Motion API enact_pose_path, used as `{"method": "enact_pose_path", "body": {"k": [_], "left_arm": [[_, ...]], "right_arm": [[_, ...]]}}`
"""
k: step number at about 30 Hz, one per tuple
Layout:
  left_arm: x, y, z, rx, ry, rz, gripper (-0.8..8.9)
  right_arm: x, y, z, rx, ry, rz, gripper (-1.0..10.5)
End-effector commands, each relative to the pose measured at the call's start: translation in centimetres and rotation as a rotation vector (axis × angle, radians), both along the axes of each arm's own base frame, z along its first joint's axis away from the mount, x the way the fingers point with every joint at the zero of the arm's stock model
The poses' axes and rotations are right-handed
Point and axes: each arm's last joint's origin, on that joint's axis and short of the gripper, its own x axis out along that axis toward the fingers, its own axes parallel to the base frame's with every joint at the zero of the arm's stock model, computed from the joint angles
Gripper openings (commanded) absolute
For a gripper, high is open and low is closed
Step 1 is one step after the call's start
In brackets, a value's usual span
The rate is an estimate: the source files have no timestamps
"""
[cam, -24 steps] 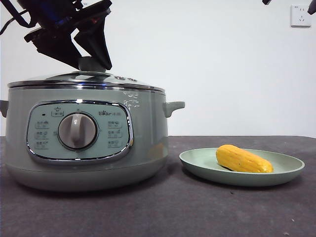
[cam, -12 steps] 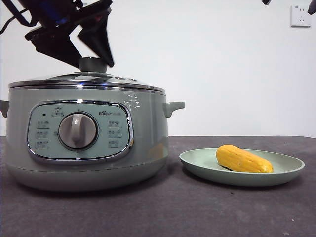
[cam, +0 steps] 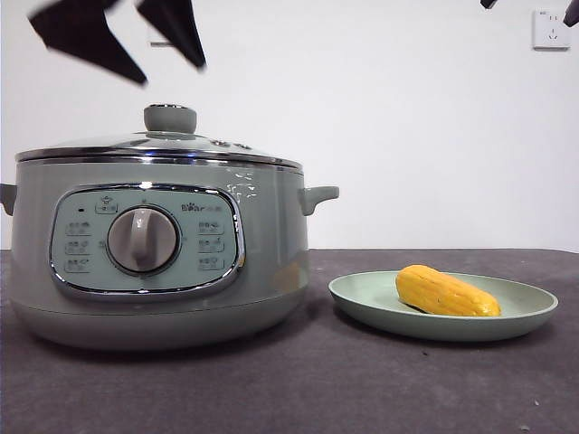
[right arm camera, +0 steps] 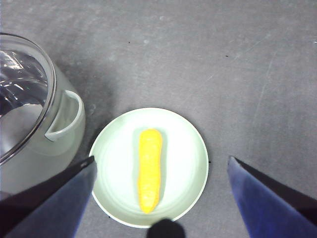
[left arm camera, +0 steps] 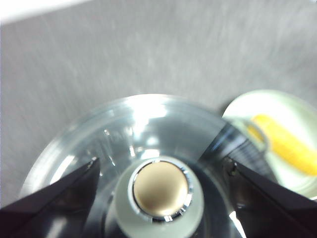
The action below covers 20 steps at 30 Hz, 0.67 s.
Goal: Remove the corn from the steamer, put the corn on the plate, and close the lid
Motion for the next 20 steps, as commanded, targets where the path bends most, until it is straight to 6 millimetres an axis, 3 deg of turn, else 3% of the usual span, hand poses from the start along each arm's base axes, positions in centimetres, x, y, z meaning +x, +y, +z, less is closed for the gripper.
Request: {"method": "enact_pose_path", "body": {"k": [1,5,9,11,14,20], "left_arm": [[-1.9,1.1,1.8,-0.021,-0.047,0.001,4.09],[-5.0,2.6,3.4,-0.039,-0.084,0.000,3.75],[-7.8,3.8,4.8,-0.024,-0.164,-0.030,-0.04],[-9.0,4.3,5.2,-0.008,-0.191,-0.006,-0.08],[-10.3,4.9,4.8,-0.003,-0.210,0.012,-0.08],[-11.9,5.7,1.0,-0.007,-0.214,0.054,-0.08]], "right_arm": [[0.0,0.0,-0.1,0.000,-0.005,-0.001,4.4],[0.0,0.0,0.1,-0.008,-0.026,0.019,4.0],[-0.5,-0.2,0.6,0.010,-0.084,0.030,0.8],[-1.0,-0.3,0.7,0.023,-0.114,0.032,-0.2],[-2.0,-0.6,0.2,0.058,-0.187,0.040,-0.2],[-3.6,-1.4,-3.4,0.104,-0.280,0.036,-0.2]]}}
